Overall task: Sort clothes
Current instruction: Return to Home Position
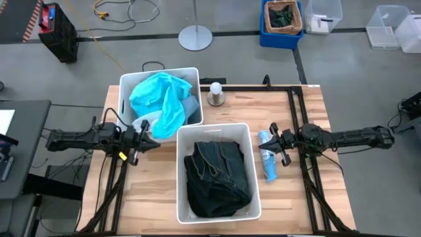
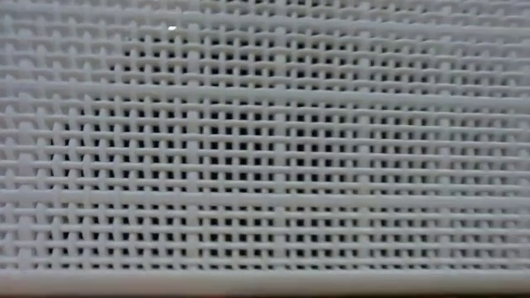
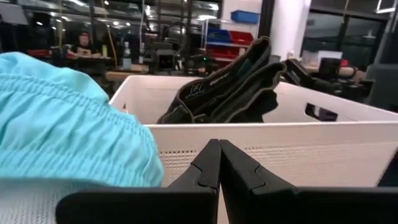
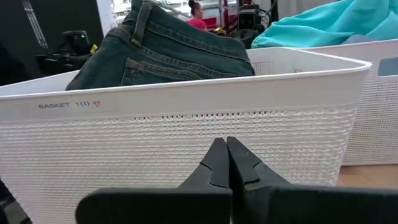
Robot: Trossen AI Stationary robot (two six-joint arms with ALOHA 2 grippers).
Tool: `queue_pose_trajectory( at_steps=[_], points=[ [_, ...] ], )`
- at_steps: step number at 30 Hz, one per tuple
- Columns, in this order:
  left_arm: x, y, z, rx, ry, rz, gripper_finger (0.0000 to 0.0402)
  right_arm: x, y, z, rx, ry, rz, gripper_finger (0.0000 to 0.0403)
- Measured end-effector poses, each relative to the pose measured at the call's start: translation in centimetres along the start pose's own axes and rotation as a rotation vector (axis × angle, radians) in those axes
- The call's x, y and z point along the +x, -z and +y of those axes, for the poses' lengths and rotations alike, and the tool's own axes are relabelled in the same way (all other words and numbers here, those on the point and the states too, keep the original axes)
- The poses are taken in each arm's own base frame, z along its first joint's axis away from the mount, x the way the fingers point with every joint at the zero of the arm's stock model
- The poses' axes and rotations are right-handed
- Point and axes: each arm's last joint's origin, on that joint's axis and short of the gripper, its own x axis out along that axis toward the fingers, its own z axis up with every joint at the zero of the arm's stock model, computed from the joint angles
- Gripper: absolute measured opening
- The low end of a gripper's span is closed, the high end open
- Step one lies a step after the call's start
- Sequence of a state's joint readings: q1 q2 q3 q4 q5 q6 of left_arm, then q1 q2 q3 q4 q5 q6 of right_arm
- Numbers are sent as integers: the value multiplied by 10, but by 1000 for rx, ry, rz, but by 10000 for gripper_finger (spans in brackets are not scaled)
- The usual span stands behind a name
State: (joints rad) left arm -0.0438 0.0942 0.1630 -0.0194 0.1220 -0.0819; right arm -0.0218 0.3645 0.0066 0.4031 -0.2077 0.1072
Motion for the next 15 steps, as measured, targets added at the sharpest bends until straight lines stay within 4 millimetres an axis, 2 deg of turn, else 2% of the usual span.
queue_pose_trajectory(
  at_steps=[6, 15],
  points=[
    [-4, 6, 0, 18, -16, 60, 0, 0, 4, -1, 41, 6, 43, 1],
    [-4, 6, 1, 22, -44, 51, 0, -2, 16, -3, 321, 54, 154, 23]
  ],
)
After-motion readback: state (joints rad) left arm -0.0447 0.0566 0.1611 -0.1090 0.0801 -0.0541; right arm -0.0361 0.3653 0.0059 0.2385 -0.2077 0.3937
